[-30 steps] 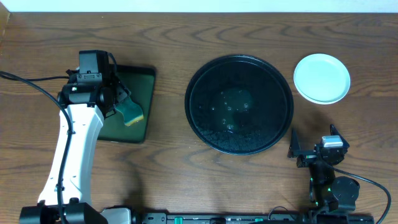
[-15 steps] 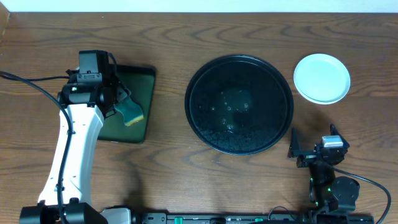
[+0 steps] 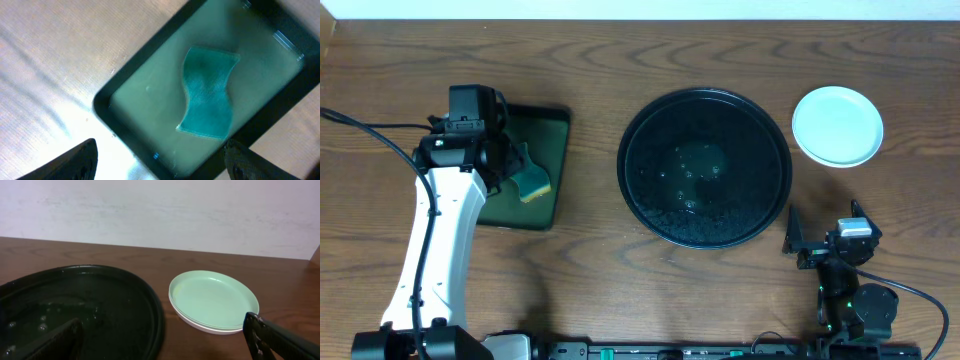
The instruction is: Clean dirty plates on tray and stack at the side
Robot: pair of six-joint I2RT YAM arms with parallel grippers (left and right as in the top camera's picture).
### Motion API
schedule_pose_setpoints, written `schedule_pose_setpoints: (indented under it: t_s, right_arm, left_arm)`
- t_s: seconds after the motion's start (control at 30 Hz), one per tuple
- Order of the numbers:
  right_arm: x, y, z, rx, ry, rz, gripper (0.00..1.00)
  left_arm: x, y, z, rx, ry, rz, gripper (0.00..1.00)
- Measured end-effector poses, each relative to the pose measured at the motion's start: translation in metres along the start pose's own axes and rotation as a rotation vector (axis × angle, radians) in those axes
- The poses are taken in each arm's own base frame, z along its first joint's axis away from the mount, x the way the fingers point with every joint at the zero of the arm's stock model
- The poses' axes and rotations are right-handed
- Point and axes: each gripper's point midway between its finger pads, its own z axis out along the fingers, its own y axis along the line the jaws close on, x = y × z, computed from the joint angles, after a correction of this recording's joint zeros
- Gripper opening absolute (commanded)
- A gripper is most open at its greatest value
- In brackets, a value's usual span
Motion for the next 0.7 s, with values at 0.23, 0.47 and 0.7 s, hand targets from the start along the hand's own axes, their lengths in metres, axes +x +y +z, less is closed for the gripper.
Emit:
schedule_pose_setpoints:
  t_s: [0.23,0.47,0.7]
  right_arm:
    - [0.0,0.0,0.0,0.0,0.0,0.0,0.99]
    - [0.0,-0.001,0.0,0.005,-0.001,0.0,0.99]
    - [0.0,-0.001,0.0,0.008,-0.001,0.0,0.99]
  left_arm:
    - [0.004,0.014,-0.021,0.011,-0.067,0.058,0.81]
    - [0.039,0.045,-0.056,0.151,-0.305,0.039,0.81]
    - [0.062,0.032,-0.065,0.392,-0.54,0.108,0.81]
